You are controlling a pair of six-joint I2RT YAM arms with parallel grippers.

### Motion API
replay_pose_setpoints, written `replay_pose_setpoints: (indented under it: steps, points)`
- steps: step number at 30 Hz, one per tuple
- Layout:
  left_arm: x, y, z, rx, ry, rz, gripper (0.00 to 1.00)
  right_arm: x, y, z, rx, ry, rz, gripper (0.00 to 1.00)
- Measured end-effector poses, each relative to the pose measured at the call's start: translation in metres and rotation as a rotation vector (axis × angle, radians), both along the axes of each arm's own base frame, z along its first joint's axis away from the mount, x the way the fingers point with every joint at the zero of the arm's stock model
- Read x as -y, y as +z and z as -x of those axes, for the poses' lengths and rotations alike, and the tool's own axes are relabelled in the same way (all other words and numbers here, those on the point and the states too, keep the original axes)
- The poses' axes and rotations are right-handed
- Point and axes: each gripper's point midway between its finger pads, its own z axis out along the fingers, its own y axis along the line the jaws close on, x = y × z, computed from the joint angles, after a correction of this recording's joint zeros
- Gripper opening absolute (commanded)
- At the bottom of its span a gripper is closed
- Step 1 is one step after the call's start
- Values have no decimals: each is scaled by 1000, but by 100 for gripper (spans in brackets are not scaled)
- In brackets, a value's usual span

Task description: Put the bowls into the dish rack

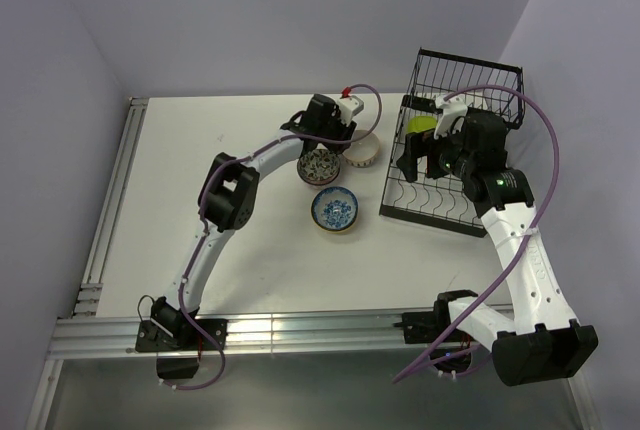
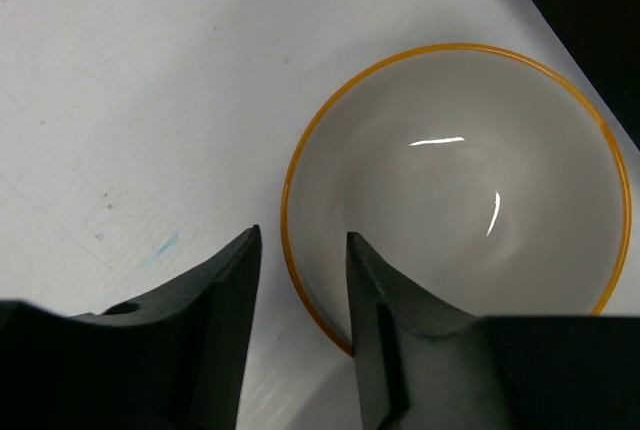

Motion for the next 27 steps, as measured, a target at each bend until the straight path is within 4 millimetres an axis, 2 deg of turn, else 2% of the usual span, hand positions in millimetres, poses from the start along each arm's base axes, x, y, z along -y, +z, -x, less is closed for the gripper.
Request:
replay_pose_setpoints:
  steps: [3, 8, 9, 11, 22, 27]
  points:
    - [1, -1, 2, -12, 6, 5, 40, -1, 0, 0, -3, 0, -7, 100]
    - [3, 2, 3, -48, 36, 41, 16, -4, 1, 2, -13, 8, -21, 100]
    - [4, 4, 3, -56, 43, 51, 7, -4, 1, 2, -15, 7, -23, 100]
    - [6, 6, 4, -73, 53, 69, 0, -4, 3, 1, -14, 5, -26, 100]
    - [10, 10, 6, -178, 125, 178, 0, -5, 14, 0, -3, -14, -53, 100]
    - [4, 26, 7, -291, 186, 334, 0, -4, 21, -1, 4, -37, -71, 100]
